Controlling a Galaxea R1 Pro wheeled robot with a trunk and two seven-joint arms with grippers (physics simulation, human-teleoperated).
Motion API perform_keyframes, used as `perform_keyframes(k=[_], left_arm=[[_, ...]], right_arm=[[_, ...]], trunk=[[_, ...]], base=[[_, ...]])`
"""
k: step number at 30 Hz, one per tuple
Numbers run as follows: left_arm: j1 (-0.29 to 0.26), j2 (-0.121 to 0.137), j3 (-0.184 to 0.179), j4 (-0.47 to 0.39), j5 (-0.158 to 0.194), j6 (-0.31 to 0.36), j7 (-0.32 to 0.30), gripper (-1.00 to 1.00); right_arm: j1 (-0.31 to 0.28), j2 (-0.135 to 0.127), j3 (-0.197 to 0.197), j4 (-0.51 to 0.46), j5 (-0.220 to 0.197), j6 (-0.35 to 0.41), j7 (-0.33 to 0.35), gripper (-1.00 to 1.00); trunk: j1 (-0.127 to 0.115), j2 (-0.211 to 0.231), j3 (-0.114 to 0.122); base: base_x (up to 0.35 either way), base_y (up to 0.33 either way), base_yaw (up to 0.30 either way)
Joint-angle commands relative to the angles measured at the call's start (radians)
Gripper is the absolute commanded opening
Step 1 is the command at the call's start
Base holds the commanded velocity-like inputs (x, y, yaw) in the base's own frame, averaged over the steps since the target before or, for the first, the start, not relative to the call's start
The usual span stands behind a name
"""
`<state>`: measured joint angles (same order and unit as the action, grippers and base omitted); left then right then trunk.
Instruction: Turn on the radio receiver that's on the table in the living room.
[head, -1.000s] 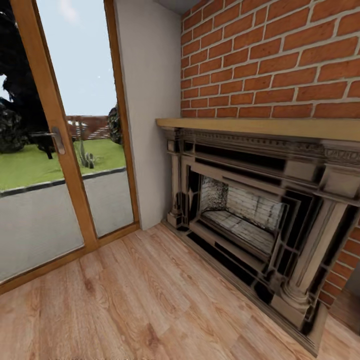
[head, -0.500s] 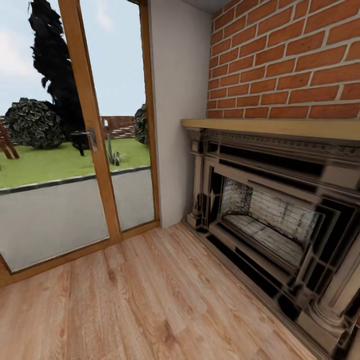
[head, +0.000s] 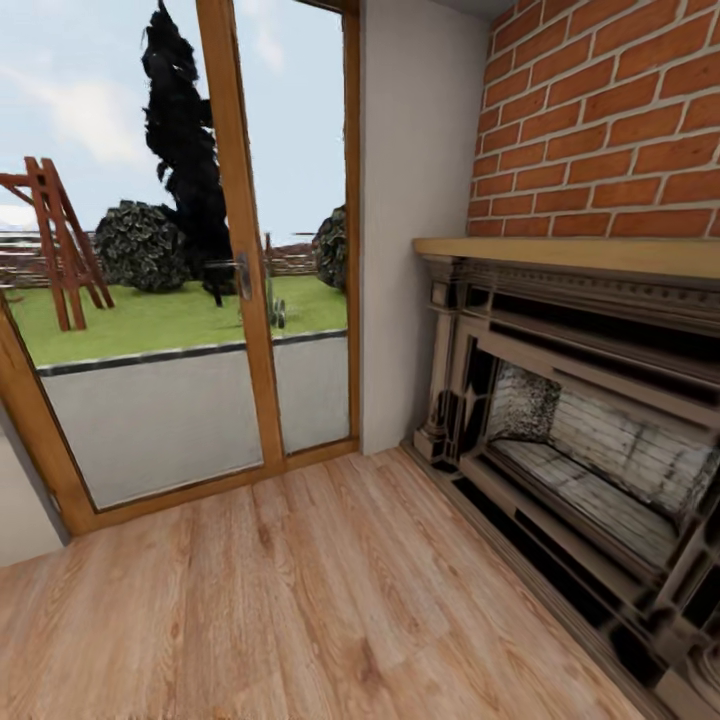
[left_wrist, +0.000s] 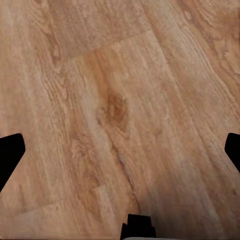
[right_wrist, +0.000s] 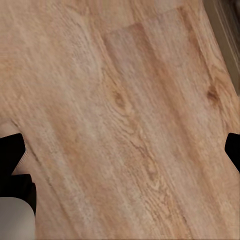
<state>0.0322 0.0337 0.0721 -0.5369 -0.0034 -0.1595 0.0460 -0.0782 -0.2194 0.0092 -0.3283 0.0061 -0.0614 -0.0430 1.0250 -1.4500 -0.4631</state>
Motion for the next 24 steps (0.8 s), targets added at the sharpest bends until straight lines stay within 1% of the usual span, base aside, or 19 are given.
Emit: perform_keyframes(k=[1, 24], left_arm=[[0.000, 0.000, 0.000, 0.000, 0.000, 0.000, 0.000, 1.00], [0.000, -0.002, -0.001, 0.000, -0.003, 0.000, 0.000, 1.00]], right_arm=[[0.000, 0.000, 0.000, 0.000, 0.000, 0.000, 0.000, 1.00], [0.000, 0.001, 0.000, 0.000, 0.000, 0.000, 0.000, 1.00]], trunk=[[0.000, 0.000, 0.000], [0.000, 0.000, 0.004]], base=[[0.000, 0.000, 0.300], [0.000, 0.000, 0.300]])
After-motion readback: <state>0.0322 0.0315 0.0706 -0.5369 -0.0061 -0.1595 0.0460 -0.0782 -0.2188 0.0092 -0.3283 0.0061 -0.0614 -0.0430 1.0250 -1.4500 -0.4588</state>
